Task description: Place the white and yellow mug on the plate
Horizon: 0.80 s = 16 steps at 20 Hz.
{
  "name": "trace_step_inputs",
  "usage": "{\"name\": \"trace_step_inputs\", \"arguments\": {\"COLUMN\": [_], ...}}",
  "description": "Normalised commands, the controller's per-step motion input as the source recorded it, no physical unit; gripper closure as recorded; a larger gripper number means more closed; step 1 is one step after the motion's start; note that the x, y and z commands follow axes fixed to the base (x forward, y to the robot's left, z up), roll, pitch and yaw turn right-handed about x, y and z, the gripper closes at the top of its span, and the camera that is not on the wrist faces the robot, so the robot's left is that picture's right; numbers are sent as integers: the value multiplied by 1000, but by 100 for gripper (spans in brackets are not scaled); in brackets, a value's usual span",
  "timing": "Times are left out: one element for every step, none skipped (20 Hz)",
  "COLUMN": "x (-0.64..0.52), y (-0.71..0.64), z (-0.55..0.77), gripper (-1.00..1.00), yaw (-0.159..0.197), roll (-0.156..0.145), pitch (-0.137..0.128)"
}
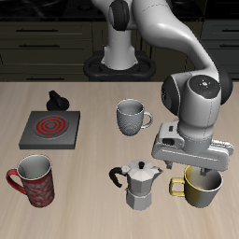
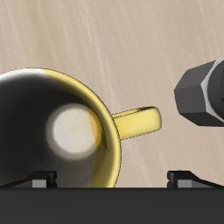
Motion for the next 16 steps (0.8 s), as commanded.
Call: {"name": "trace_step_inputs", "arguments": {"x": [-14, 10, 3, -41, -58, -42, -48, -99, -81, -112, -67, -18, -95, -19, -1, -62], "y": [63, -13, 124, 265, -113, -38, 50, 103, 13, 84, -13, -77, 6, -75, -87, -154], "z": [-272, -157, -461, -443, -131, -245, -232, -155, -165, -51, 61, 36, 183, 226, 184, 516], "gripper": [-100, -100, -100, -100, -100, 100, 100, 100, 100, 100, 100, 100, 100, 100, 100, 100], "yaw": [28, -5, -95, 88, -14, -107, -93, 68, -20, -20, 16, 0, -41, 1, -28, 41], "roll": [16, 19, 117, 167, -62, 14, 79, 26, 43, 64, 13, 34, 67, 29, 27, 48], "pitch": [21, 14, 81, 46, 11, 45, 50, -22, 26, 19, -26, -9, -21, -55, -24, -139]}}
